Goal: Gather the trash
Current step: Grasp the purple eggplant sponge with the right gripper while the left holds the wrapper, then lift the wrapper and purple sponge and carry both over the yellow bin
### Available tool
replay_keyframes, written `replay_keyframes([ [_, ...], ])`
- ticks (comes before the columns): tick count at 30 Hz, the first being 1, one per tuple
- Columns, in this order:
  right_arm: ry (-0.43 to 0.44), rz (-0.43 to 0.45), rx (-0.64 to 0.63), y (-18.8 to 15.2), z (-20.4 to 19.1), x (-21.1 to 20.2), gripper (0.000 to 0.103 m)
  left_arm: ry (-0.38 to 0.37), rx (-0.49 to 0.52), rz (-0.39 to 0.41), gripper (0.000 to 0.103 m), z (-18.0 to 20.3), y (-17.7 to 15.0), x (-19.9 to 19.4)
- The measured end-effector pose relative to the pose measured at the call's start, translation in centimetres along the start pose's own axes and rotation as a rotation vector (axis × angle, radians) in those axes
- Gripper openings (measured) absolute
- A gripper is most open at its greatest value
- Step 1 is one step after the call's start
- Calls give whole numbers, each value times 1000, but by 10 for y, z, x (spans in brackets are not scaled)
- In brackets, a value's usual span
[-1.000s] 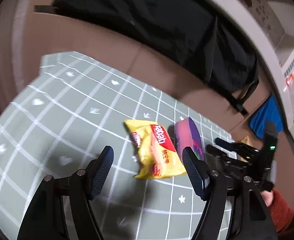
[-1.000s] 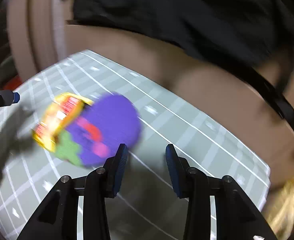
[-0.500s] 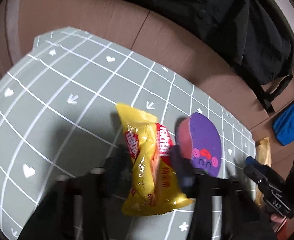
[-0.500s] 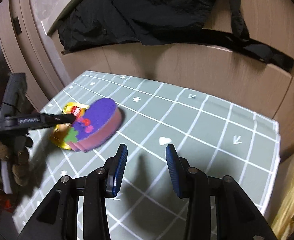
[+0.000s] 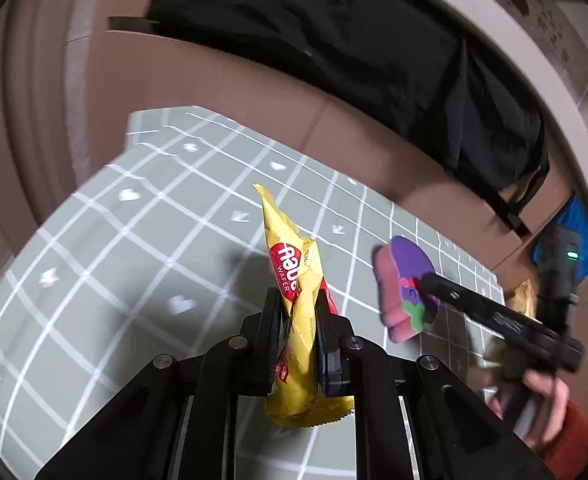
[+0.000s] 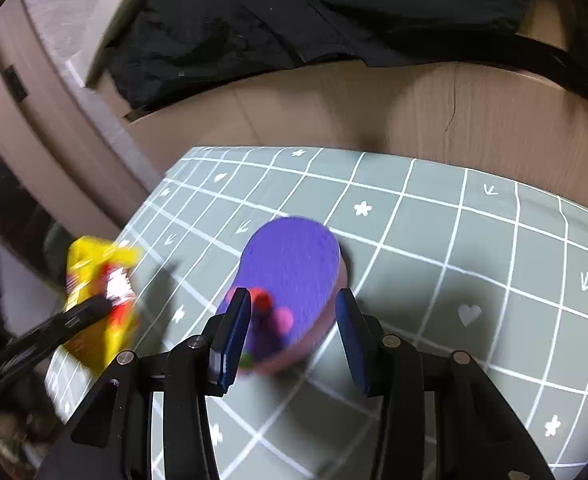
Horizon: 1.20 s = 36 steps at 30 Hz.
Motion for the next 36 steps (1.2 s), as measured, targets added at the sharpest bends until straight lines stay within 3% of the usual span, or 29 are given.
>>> replay_keyframes([
  [6,-27,18,-8,4,-6,19,54,-12,-68,39,16,-38,1,-32],
  [11,-42,5,-38,5,-12,31,65,-37,-112,37,16,-50,-4,-35],
  [16,-96,-5,-144,4,-20,38,65,-49,-116,37,16,-46,-8,-32],
  [20,-102,36,-181,10,-20,17,63,-46,-80,54,16,-32,-3,-33],
  [28,-89,196,-247,34,-11,-78,63,-43,119,169,16,60,25,-55],
  [36,-97,321,-211,45,41,-178,63,-44,292,304,16,175,36,-75],
])
Point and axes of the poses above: each gripper's, at about its wrist camera, not at the fingertips, and x roughly the way its jaws point, z to its right, y to its top, the point moved 9 cm from there along x, roughly the way its jaws point, and after that the axes turned 1 degree about z, right-handed, at the moved point
